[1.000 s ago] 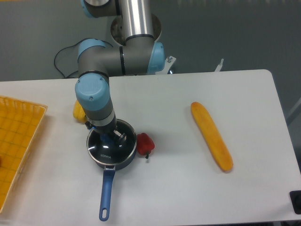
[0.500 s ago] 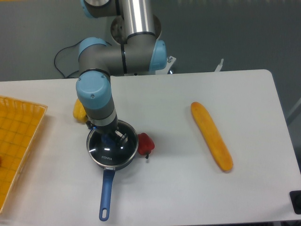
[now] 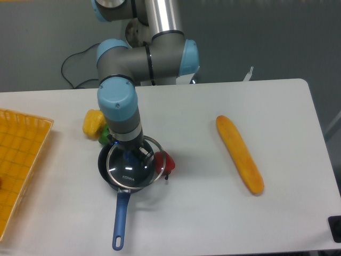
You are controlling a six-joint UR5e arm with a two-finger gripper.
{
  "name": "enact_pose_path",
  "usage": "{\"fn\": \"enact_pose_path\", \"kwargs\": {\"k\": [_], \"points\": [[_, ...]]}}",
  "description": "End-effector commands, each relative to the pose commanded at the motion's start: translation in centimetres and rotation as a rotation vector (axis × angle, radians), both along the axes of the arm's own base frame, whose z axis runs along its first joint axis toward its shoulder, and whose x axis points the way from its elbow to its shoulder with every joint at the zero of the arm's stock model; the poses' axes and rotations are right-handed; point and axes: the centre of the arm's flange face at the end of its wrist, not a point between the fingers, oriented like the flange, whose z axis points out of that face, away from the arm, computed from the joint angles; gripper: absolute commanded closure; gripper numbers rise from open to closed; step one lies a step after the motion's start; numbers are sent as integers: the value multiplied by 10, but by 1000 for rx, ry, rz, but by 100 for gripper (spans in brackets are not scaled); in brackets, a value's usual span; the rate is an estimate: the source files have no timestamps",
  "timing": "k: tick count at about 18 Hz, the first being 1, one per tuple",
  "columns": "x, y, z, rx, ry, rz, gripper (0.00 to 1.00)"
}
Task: Open the lid
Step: 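Lift the glass lid up off the saucepan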
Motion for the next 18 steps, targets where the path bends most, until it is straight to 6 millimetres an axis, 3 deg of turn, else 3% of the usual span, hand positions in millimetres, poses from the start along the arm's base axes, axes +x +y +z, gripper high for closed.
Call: {"fn": "enact_pose_path", "kwargs": {"k": [6, 13, 18], "points": [[-26, -15, 6, 12, 5, -37, 42], [-43, -23, 0, 5, -1, -49, 42], [-61, -43, -3, -13, -21, -109, 42]]}}
